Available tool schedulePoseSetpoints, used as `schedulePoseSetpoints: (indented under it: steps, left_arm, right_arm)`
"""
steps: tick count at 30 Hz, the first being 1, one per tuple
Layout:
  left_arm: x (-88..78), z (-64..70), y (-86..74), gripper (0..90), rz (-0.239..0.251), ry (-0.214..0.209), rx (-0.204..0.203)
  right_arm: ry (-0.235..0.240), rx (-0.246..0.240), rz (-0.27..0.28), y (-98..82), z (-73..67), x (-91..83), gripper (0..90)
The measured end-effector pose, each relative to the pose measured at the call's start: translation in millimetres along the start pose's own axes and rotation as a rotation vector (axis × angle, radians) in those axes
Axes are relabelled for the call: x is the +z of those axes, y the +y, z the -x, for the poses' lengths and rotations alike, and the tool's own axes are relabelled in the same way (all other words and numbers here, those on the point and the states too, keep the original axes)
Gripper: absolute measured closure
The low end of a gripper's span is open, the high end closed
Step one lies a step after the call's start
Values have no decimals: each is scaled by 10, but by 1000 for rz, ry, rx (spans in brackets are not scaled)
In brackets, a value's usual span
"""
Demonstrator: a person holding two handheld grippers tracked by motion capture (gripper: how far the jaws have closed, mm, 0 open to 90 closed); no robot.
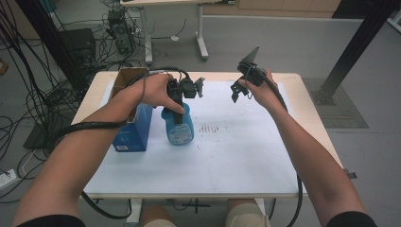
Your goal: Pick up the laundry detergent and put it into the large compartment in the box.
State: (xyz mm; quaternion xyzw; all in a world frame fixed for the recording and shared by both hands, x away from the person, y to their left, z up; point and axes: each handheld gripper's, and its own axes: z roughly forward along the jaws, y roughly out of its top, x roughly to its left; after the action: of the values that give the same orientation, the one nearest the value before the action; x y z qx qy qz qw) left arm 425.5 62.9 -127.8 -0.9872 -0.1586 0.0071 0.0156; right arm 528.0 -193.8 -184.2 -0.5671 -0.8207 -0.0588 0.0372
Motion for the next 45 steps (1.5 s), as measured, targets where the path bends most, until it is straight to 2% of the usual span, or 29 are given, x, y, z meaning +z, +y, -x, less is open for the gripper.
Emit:
schedulePoseSetpoints:
  steps: [6, 14, 20, 23, 27, 32, 35, 39, 45]
  left_arm:
    - [-352, 38, -16, 367, 12, 24, -66]
    - [-907, 26, -88, 367, 44, 34, -234]
    - [-1235, 34, -101, 367, 34, 67, -352]
    - [-1409, -16, -151, 367, 40, 71, -424]
    - [-1666, -105, -296, 367, 76, 72, -545]
    - [-1969, -171, -491, 367, 112, 101, -696]
    - [-2112, -217, -607, 367, 112, 112, -734]
    - [-2233, -275, -841, 367, 136, 114, -837]
    - [-2306, -352, -1128, 367, 135, 121, -973]
  right_arm:
    - [2, 2, 2, -24, 19, -25, 71]
    - [12, -10, 6, -45, -19, -31, 71]
    - [23, -19, 11, -63, -55, -63, 71]
    - [27, -23, 21, -84, -54, -100, 71]
    - [33, -21, 30, -109, -42, -156, 71]
    - [41, -21, 33, -137, -6, -185, 71]
    - [45, -18, 34, -148, 6, -208, 71]
    - [46, -6, 29, -144, 15, -227, 71]
    - [45, 4, 24, -128, 6, -260, 71]
